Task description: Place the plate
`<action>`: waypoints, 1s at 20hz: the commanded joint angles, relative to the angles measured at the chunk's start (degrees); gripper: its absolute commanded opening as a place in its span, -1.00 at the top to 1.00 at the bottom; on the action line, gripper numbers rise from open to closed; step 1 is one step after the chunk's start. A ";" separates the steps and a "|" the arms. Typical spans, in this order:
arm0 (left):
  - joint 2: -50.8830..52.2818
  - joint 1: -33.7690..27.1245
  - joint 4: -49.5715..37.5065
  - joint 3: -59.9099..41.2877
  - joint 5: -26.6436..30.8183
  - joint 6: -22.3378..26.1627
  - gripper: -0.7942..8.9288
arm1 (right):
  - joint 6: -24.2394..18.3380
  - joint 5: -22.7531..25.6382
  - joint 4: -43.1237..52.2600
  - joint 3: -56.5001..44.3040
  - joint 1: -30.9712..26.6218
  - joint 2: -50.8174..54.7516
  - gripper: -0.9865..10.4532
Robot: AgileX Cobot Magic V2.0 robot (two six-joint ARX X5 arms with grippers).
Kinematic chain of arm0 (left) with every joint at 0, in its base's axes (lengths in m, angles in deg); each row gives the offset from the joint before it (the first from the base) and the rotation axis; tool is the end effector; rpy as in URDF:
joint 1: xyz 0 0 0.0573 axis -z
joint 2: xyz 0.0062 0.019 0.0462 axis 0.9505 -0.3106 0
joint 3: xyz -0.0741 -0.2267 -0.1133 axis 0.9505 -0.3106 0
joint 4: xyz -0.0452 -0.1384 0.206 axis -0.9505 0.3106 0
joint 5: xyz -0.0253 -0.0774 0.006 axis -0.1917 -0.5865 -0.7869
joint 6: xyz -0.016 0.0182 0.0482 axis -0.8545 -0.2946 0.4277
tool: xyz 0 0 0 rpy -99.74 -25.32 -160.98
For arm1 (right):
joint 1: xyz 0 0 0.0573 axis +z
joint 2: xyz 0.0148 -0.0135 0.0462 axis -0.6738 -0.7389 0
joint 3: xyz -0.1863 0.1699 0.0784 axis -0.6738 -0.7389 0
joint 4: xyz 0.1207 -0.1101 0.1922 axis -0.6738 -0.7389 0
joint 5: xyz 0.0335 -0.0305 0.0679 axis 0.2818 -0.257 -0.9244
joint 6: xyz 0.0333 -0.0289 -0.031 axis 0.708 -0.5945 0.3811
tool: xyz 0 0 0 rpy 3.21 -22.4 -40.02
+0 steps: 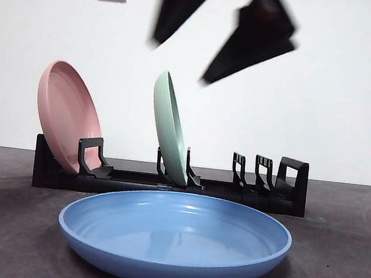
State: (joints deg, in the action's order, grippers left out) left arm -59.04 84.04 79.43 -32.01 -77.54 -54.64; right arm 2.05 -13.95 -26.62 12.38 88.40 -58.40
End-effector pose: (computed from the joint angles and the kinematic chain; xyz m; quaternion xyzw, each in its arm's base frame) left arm 0.0848 -0.0336 0.3473 -0.0716 0.2553 -0.3511 0.8980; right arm 0.1800 0.1982 0.3018 -0.0678 0.4345 0.4447 0.7803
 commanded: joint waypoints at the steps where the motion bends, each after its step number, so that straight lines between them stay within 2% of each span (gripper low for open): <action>1: -1.90 0.15 -0.66 0.94 0.17 -2.51 -0.12 | -1.77 -4.72 -1.60 0.90 -7.08 2.05 0.16; 5: -5.97 0.15 -1.05 0.94 0.20 -4.66 -0.13 | -4.37 -10.86 -5.99 0.87 -18.25 5.77 0.16; 9: -11.63 0.17 -3.67 0.96 0.22 -7.10 -0.13 | -4.94 -16.24 -7.78 -0.17 -27.52 9.31 0.16; 13: -17.92 0.26 -5.79 1.70 0.57 -9.49 -0.13 | -5.25 -18.82 -7.69 -2.78 -32.68 13.16 0.16; 17: -25.00 0.92 -5.33 4.61 5.70 -9.29 -0.15 | -5.33 -19.08 -5.95 -7.76 -35.52 18.16 0.16; 20: -32.02 2.16 -4.33 9.64 14.10 -8.83 -0.20 | -4.68 -21.46 -3.91 -13.00 -36.59 23.10 0.16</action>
State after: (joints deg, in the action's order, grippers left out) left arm -90.03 85.99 75.49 -24.10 -64.62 -63.69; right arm -2.38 -34.98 -31.12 -1.15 51.68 -35.10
